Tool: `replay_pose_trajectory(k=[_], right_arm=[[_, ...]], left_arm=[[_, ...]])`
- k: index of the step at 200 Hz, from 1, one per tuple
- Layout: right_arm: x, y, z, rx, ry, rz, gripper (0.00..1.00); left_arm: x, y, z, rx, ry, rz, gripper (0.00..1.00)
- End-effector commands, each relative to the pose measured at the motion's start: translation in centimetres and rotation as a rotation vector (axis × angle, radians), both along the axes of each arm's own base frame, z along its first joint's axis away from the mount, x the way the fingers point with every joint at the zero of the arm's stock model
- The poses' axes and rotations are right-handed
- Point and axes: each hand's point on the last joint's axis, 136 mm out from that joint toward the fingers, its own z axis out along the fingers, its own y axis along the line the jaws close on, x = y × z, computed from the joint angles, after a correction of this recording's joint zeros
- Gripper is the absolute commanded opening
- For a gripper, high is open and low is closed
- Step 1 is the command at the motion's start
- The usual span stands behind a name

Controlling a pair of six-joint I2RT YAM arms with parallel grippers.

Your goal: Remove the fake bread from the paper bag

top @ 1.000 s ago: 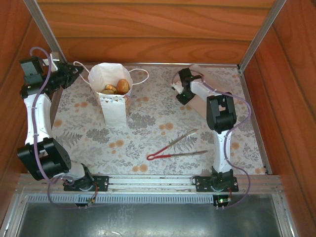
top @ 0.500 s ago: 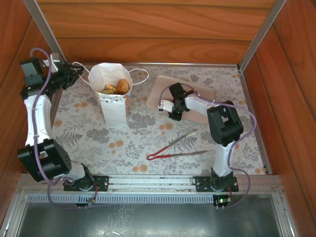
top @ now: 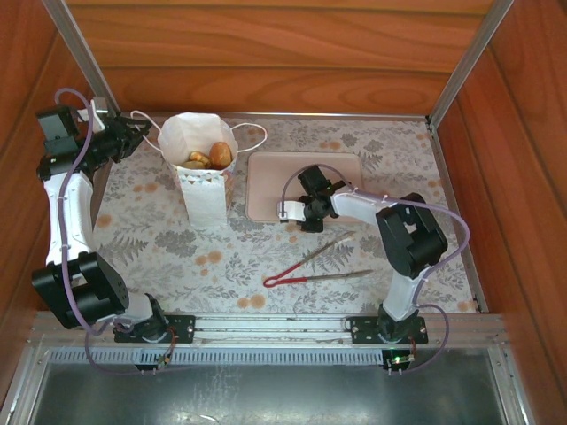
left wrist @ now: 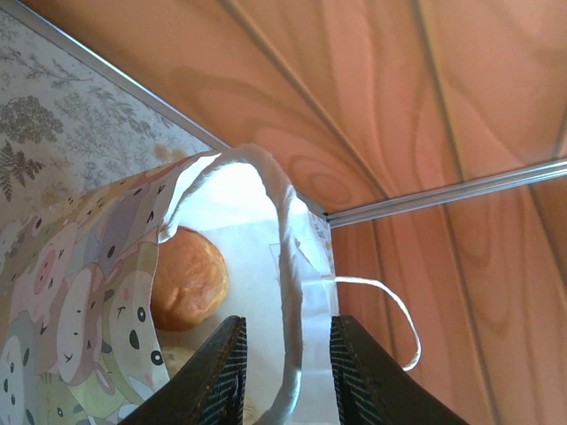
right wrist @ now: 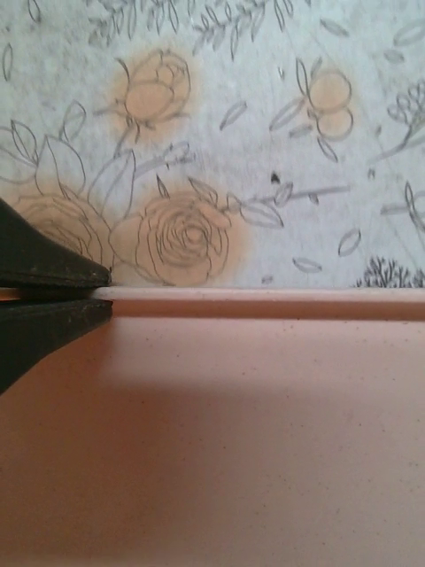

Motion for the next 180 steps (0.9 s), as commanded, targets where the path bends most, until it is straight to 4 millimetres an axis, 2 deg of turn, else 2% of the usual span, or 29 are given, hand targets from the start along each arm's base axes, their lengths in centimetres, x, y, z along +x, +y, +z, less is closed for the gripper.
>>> replay_pose_trajectory(k=[1, 46, 79, 120, 144, 180], right_arm=[[0.3, 0.5, 0.9, 0.024, -0.06, 0.048, 0.0], [1.7, 0.4, -0.2, 0.002, -0.086, 0.031, 0.0], [1.0, 0.4, -0.1, -0.001, -0.05, 0.046, 0.0], [-0.2, 0.7, 1.3, 0.039, 0.001, 0.022, 0.02], [0.1, 0.8, 1.5, 0.049, 0.002, -0.022, 0.04], [0.9, 0.8, 0.4, 0.04, -0.003, -0.073, 0.05]], left_arm=[[-0.6, -0.4, 0.7, 0.008, -0.027, -0.015, 0.32], [-0.6, -0.5, 0.9, 0.004, -0.031, -0.023, 0.32], [-1.0, -0.7, 1.2, 0.005, -0.039, -0.027, 0.32], [-1.1, -0.7, 1.0, 0.005, -0.036, -0.025, 0.32], [-1.1, -0.6, 1.0, 0.003, -0.034, -0.023, 0.32], [-1.1, -0.6, 1.0, 0.008, -0.039, -0.023, 0.36]])
